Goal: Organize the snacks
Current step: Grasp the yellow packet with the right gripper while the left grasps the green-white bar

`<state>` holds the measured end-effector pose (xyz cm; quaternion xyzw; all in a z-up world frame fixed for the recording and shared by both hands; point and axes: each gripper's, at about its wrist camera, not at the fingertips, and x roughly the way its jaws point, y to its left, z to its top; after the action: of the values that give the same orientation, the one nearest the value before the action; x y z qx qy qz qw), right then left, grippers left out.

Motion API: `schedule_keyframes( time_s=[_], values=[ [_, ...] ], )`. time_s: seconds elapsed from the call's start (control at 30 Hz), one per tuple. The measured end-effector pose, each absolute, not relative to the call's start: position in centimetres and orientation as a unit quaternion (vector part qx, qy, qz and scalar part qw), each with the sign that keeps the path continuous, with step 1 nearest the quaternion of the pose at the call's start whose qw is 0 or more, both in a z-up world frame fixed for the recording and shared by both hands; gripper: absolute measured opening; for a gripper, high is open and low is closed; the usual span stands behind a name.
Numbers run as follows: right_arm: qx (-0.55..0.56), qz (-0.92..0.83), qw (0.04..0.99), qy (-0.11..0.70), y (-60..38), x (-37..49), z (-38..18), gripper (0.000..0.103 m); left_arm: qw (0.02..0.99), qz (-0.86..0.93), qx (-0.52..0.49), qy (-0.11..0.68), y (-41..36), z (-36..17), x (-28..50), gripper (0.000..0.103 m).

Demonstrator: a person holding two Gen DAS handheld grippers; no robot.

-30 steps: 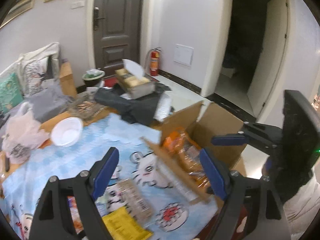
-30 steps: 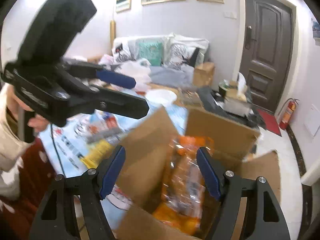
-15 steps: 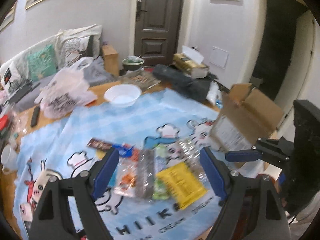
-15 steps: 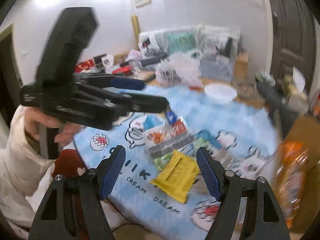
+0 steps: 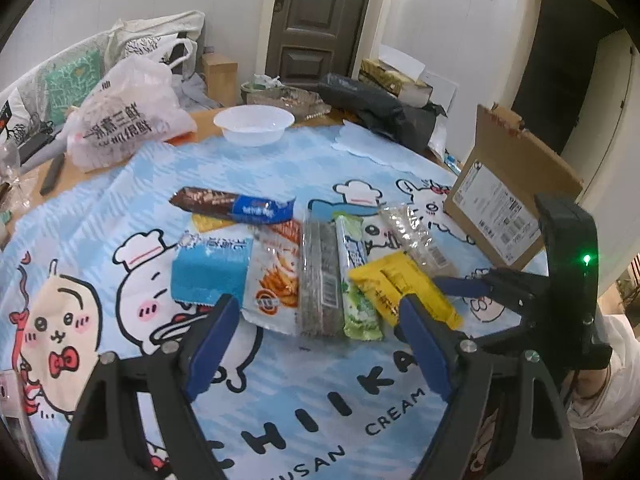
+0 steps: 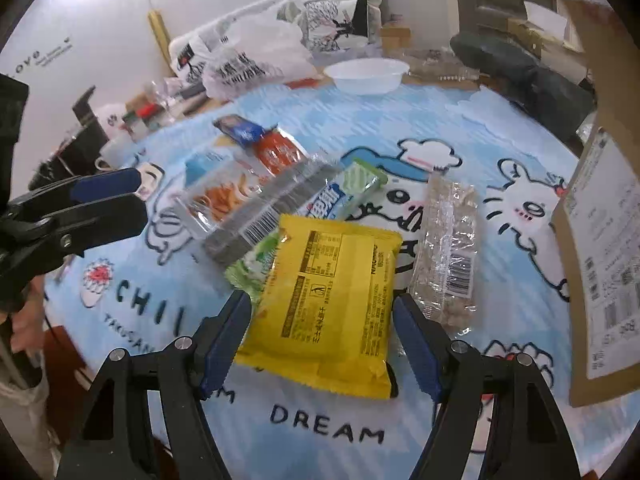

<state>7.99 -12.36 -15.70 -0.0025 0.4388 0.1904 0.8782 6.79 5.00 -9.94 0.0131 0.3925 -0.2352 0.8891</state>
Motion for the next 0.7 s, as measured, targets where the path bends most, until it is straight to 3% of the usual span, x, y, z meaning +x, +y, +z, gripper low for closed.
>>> schedule_keyframes(
  time_s=[0.13,0.3,0.7],
  values=[
    [-0.012,0.18,0.882,0.435,-11.7,8.4,-15.9,0.07,0.886,-0.237,0.017,0.399,4.6,-10.5,7.1,0.072],
    [-0.017,0.176,0.886,0.429,-11.5,8.7,-15.9,0.067,0.88,-0.241,0.021,0.408,4.2,-10.9,7.3,0.056],
    [-0.032,0.133,0.911,0.389,-14.8,7.0,-13.9,0.067,0.854,-0.258,0.065,0.447,-2.5,-13.1,10.0,0.054]
  ],
)
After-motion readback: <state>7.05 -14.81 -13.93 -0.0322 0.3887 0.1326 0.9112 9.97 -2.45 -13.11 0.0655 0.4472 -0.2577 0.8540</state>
